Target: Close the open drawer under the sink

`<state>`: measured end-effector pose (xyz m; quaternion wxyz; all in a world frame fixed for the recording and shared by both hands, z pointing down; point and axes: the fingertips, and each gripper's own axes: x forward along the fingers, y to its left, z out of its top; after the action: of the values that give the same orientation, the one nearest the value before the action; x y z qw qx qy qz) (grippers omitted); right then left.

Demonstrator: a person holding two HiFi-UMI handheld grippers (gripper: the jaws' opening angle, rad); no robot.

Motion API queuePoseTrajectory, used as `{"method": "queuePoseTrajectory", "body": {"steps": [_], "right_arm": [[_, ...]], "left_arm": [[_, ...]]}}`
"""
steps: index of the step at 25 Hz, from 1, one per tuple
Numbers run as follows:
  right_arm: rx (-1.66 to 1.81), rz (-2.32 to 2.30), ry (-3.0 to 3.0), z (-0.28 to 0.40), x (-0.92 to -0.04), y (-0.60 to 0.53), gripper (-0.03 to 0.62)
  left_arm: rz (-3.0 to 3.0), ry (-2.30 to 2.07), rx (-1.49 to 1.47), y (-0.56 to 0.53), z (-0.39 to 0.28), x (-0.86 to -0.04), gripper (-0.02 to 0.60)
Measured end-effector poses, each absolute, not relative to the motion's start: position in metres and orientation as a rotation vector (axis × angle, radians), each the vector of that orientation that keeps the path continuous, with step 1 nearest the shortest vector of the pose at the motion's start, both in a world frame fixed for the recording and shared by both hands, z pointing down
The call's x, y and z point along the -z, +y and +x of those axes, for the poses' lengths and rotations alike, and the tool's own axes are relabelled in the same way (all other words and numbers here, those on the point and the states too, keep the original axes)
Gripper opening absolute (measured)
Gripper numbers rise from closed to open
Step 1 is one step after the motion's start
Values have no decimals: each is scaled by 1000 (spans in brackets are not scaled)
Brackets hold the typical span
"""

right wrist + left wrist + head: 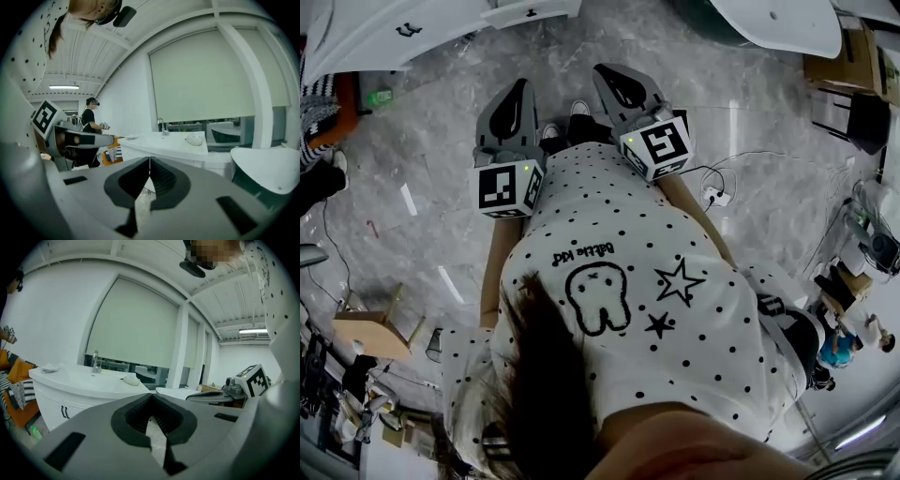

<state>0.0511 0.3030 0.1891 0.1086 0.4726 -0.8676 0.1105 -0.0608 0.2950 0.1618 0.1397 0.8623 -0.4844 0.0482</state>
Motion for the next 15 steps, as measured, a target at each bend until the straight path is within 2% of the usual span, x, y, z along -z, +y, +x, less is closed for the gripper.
{"method": "queuePoseTrajectory", "body": {"steps": [15], "right_arm": [[-320,1364,-2583,102,-193,279,15]], "left_arm": [[2460,-1435,-91,279,-14,-164,5]]}}
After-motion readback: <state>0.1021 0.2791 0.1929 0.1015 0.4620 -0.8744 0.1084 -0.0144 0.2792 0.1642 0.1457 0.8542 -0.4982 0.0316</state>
